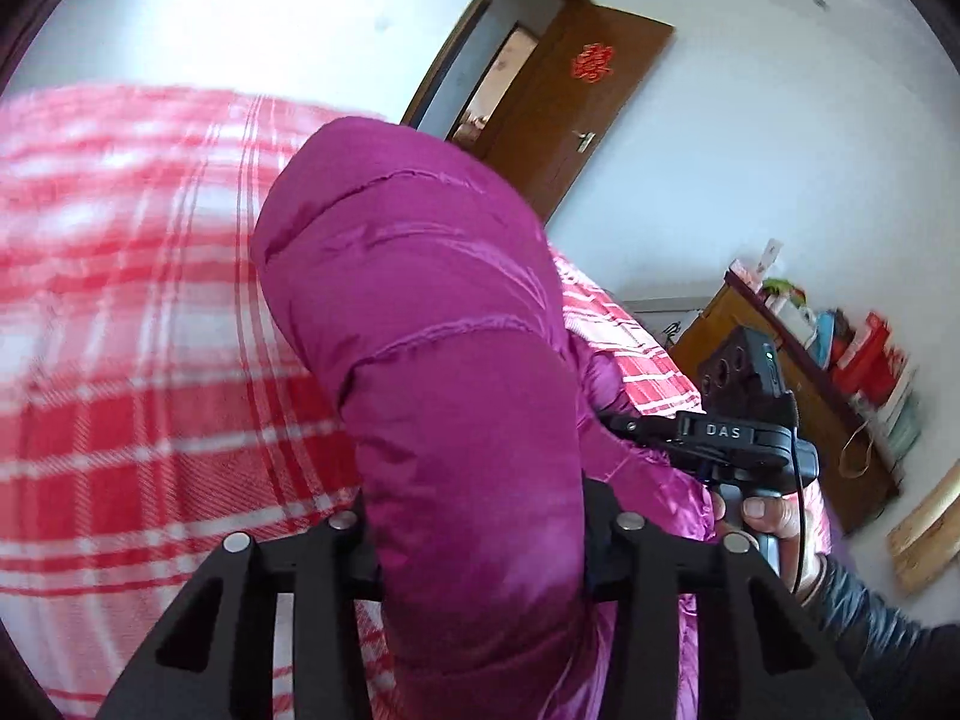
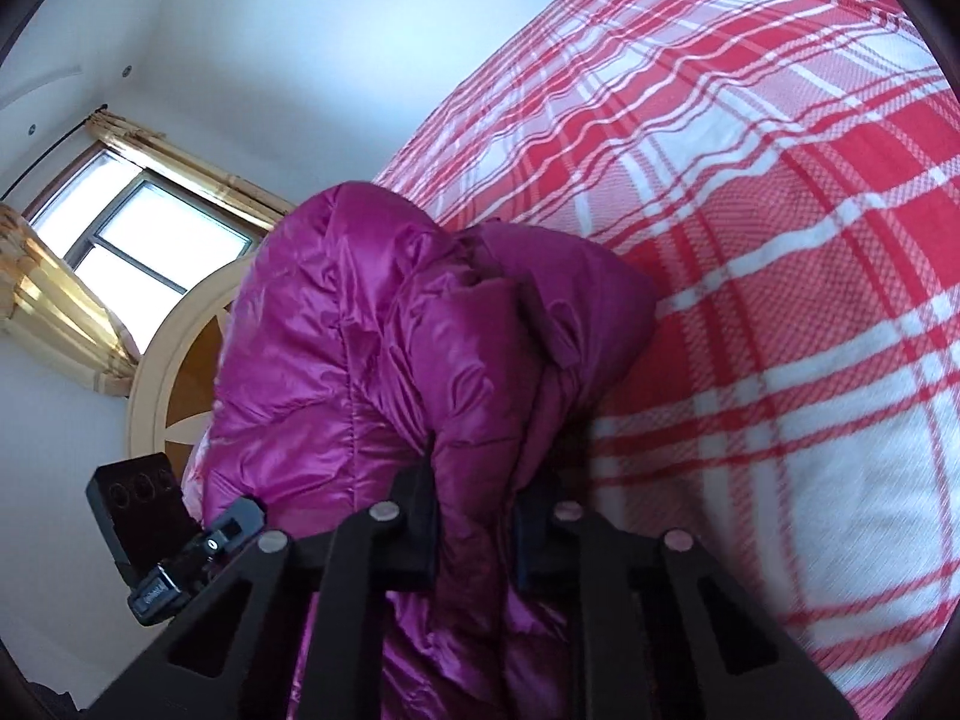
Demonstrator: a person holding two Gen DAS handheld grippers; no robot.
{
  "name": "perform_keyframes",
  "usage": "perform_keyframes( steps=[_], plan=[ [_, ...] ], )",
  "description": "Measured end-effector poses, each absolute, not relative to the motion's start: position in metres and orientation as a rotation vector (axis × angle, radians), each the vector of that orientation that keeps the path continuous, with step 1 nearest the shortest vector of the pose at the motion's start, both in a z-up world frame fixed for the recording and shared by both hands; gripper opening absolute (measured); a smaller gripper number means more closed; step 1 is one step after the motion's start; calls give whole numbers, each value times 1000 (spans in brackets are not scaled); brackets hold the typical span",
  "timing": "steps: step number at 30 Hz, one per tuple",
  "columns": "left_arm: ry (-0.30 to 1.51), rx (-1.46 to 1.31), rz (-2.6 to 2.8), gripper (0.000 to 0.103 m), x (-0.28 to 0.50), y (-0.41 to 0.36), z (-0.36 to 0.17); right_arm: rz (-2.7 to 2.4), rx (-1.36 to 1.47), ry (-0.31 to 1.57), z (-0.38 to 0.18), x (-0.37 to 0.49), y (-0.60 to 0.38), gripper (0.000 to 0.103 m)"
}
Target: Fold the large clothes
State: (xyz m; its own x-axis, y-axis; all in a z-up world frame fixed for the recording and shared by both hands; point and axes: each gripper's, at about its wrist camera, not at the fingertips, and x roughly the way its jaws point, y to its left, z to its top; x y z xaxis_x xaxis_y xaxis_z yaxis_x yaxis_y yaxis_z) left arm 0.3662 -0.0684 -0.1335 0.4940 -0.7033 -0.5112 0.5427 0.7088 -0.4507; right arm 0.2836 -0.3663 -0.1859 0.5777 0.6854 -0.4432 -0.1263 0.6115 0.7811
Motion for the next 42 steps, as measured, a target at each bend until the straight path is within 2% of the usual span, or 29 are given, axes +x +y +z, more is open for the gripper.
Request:
perform_keyframes(
  steps=[4,11,28,42],
  plan=[
    [693,-220,-732,42,349,-50,-109,582,783,780,-167,279,-346,19],
    [689,-227,-631,42,334,-1,-98,686,755,772,-146,287,-291,19],
    [664,-316,-359,42,309,144,-107,916,623,855,-122,350,-121,17],
    [675,-360,-254,42,284,195,-119,1007,531,931,-123,359,-37,17]
  ],
)
